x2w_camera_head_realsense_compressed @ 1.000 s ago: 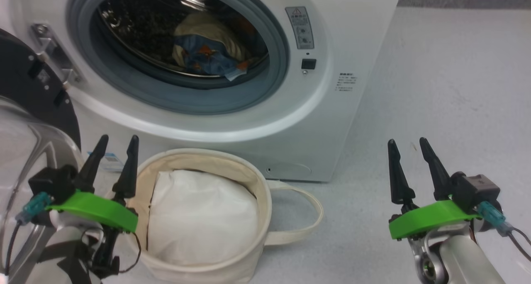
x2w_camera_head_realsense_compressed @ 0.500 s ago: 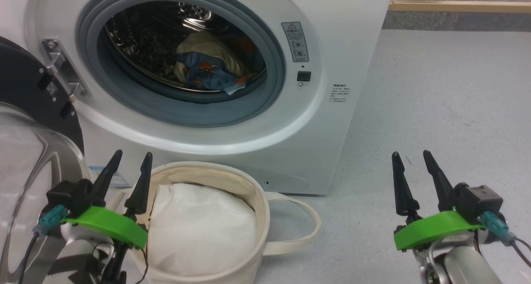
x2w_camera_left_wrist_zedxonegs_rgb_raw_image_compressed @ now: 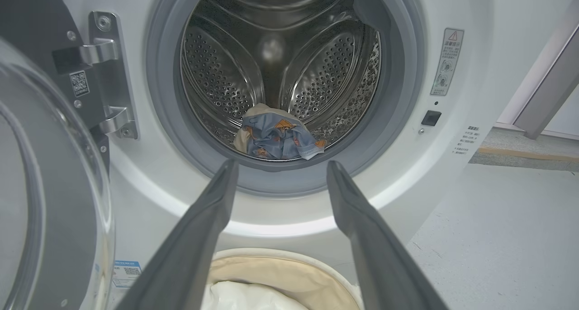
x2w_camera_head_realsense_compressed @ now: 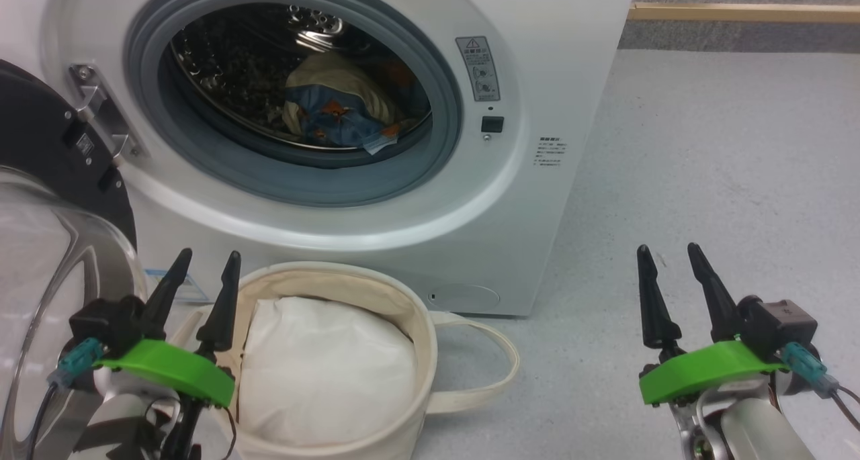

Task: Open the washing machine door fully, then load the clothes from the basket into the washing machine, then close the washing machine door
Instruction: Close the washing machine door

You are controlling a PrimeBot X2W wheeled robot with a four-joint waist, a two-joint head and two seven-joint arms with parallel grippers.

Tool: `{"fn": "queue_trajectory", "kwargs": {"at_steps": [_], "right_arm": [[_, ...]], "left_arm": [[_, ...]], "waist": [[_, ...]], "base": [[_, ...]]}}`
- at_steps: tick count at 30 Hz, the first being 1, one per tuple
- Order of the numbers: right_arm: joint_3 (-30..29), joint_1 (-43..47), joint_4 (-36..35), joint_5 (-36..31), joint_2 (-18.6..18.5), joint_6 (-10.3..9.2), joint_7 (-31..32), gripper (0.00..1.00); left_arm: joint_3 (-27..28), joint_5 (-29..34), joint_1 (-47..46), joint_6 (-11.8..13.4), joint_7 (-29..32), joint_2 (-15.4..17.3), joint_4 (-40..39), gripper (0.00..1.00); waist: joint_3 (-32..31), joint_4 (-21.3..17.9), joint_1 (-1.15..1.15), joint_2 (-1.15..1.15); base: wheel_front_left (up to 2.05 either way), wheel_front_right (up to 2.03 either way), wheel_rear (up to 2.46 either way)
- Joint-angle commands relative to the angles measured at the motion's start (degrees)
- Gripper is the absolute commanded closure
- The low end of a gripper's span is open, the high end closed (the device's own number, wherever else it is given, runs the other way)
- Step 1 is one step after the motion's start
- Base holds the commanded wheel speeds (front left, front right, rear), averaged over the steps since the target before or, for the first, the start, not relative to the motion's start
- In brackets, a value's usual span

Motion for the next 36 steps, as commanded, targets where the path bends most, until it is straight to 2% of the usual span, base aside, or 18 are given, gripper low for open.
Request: {"fn": "queue_trajectory", "kwargs": {"at_steps": [1, 36], "right_arm": [[0.61, -0.77, -1.94, 0.18, -0.58, 0.01, -0.45, 0.0], [0.55, -1.61, -1.88, -0.24, 0.1, 0.01, -0.45, 0.0]], "left_arm": [[2.3, 0.04, -2.64, 0.1, -0.69, 1.75, -1.61, 0.0], [2.48, -0.09, -3.58, 0.1, -0.69, 1.63, -1.64, 0.0]], "waist": [[0.39, 0.08, 0.0, 0.0], [1.4, -0.12, 0.0, 0.0]], "base": [[0.0, 0.0, 0.0], [0.0, 0.0, 0.0]]}}
